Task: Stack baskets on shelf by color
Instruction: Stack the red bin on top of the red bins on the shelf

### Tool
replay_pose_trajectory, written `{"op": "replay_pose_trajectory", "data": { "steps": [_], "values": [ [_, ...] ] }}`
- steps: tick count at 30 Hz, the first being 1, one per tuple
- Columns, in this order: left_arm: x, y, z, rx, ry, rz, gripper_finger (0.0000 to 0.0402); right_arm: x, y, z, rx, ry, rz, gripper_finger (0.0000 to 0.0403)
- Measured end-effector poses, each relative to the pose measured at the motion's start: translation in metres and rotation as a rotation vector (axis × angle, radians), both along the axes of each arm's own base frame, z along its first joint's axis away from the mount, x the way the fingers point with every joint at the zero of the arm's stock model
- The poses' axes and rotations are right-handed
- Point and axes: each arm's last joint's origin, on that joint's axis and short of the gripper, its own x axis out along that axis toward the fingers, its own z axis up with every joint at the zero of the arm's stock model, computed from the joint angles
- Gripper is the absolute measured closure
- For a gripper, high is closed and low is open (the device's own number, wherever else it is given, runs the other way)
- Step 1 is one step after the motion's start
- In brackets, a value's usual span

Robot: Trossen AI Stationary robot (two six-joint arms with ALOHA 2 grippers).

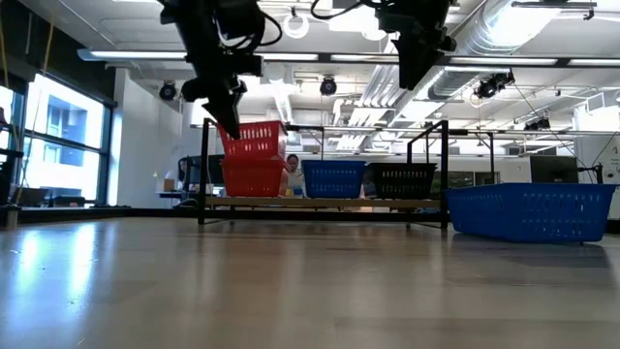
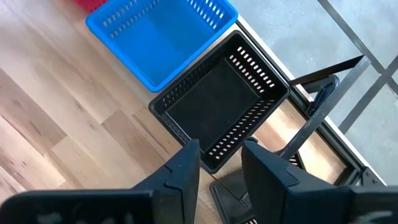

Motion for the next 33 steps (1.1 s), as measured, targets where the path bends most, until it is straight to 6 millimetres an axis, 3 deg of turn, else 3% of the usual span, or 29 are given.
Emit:
{"op": "replay_pose_trajectory", "data": {
  "steps": [15,33],
  "values": [
    [-0.004,0.016,-0.009,0.003,0.051,0.009,0.0401,0.000,0.003,-0.001,0.107,-0.052,-0.063,0.0297],
    [-0.001,0.019,-0.007,0.031,0.013,0.018,0.0360,0.004,0.036,-0.003,0.218,-0.079,-0.130,0.0297]
  ]
}}
